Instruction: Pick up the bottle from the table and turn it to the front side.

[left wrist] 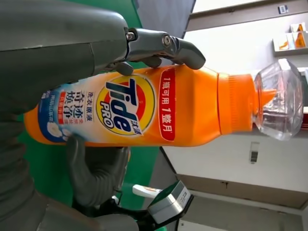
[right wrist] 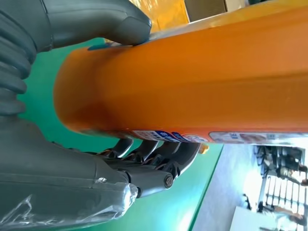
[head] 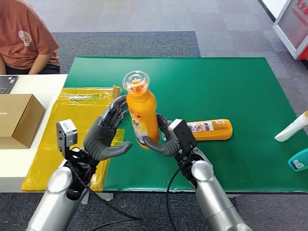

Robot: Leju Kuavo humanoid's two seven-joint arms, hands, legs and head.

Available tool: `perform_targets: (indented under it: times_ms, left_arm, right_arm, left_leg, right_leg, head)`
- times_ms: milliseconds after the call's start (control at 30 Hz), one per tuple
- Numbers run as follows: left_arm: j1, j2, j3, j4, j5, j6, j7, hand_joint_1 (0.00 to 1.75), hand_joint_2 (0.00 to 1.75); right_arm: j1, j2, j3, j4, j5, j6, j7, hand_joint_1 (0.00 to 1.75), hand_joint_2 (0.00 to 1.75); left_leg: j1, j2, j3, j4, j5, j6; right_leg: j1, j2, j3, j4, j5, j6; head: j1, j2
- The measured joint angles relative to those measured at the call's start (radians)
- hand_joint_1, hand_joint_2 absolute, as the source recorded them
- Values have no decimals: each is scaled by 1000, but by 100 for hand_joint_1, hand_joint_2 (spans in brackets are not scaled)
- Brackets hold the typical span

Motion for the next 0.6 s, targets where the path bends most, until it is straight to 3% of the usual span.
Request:
perform_targets:
  times_ms: [267, 600]
  left_arm:
    - [-46, -5, -65, 26, -28, 35, -1, 0, 175]
    - [-26, -32, -73, 5, -142, 179, -19, 0, 175]
  right_arm:
    - [-7, 4, 28, 22, 4, 7, -6, 175, 175]
    - [-5, 3, 48, 21, 8, 4, 5, 175, 175]
  left_leg:
    - [0, 0, 0, 0, 0, 0]
    - [0, 0, 0, 0, 0, 0]
  right_leg:
    - [0, 0, 0, 0, 0, 0]
    - [0, 0, 0, 0, 0, 0]
  head:
    - [0, 0]
    - [0, 0]
